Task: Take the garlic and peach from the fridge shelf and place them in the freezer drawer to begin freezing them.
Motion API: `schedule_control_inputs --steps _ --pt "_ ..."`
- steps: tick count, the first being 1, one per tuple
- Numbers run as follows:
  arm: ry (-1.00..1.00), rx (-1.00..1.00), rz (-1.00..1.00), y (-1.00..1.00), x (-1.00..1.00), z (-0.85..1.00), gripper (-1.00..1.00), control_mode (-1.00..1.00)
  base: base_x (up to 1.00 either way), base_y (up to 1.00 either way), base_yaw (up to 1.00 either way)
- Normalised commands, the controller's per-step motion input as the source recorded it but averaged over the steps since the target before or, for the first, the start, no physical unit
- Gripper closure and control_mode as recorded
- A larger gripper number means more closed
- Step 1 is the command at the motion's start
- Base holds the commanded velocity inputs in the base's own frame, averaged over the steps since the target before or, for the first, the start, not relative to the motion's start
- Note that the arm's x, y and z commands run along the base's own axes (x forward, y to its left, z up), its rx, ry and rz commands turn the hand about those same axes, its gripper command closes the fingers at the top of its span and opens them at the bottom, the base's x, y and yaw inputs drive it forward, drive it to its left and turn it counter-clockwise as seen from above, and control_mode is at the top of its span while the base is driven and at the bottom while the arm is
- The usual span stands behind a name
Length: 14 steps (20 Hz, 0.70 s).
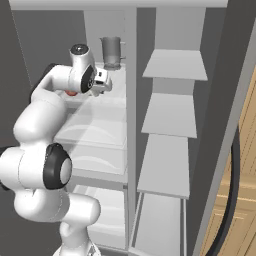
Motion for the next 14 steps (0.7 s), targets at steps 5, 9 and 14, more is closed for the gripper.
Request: schedule_control_inputs --steps 5,9,14 --pt "0.00 -0.01 0.00 0.09 0.21 -0.21 -1.00 -1.00 0.00 0.00 0.00" --pt "0.00 -0.01 0.00 0.11 0.21 -0.21 -1.00 -1.00 0.00 0.00 0.00" --pt "0.00 -0.01 0.00 0.06 0.07 -0.16 -1.00 -1.00 0.00 0.00 0.00"
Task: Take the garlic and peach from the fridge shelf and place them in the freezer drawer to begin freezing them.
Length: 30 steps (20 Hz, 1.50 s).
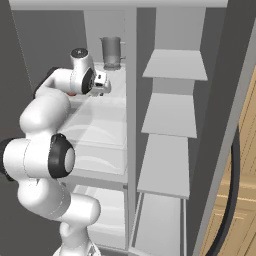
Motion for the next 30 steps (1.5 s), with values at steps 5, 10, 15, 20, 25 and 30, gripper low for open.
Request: schedule_control_inputs --steps 5,10,15,20,25,30 --pt "0.00 0.00 0.00 0.05 0.00 -0.08 -1.00 -1.00 0.00 0.00 0.00" --pt "0.00 0.00 0.00 0.09 0.04 -0.10 1.00 -1.00 0.00 0.00 0.00" --pt "-0.09 0.00 0.00 0.04 0.16 0.00 1.00 -1.00 0.00 0.00 0.00" --pt "-0.12 0.00 0.00 0.00 -0.39 0.00 1.00 -1.00 0.00 0.00 0.00" --pt "-0.14 0.03 0.00 -0.10 -1.00 0.03 1.00 -1.00 0.00 0.00 0.00" --pt "-0.08 0.08 0.00 -0.20 -1.00 0.15 1.00 -1.00 0.00 0.00 0.00"
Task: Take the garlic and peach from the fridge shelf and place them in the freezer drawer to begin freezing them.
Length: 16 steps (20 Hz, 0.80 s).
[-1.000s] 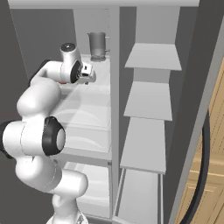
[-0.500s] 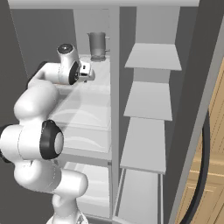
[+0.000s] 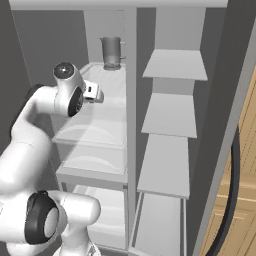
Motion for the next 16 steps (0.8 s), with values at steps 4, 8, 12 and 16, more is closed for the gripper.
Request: schedule_control_inputs --steps 4,8,12,16 --pt "0.00 0.06 0.00 -0.20 -1.00 0.06 1.00 -1.00 0.00 0.00 0.00" --pt "0.04 0.00 0.00 -0.06 -1.00 -0.03 1.00 -1.00 0.00 0.00 0.00" --pt "0.13 -0.01 0.00 0.00 -0.81 -0.23 1.00 -1.00 0.00 0.00 0.00" --pt "0.12 -0.04 0.01 0.08 -0.12 -0.24 1.00 -1.00 0.00 0.00 0.00"
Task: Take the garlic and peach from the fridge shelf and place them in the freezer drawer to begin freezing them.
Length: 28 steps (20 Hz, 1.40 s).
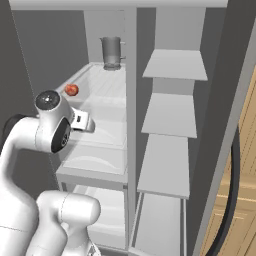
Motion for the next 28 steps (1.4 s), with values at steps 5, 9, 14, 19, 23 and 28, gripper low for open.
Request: schedule_control_inputs --steps 5,9,14,19,23,28 --pt "0.00 0.00 -0.01 0.00 -0.36 -0.11 1.00 -1.00 0.00 0.00 0.00" --pt "0.00 0.00 -0.06 0.00 -0.45 -0.09 1.00 1.00 -0.50 0.00 -0.07" --pt "0.00 0.00 0.00 0.00 0.00 0.00 1.00 1.00 -1.00 -0.01 -0.15" --pt "0.00 0.00 0.00 0.00 0.00 0.00 1.00 1.00 -0.58 -0.65 -0.20" --pt "0.00 0.00 0.00 0.00 0.00 0.00 1.00 1.00 -0.27 -0.67 -0.18" --pt "0.00 0.00 0.00 0.00 0.00 0.00 1.00 1.00 -0.01 -0.06 -0.04"
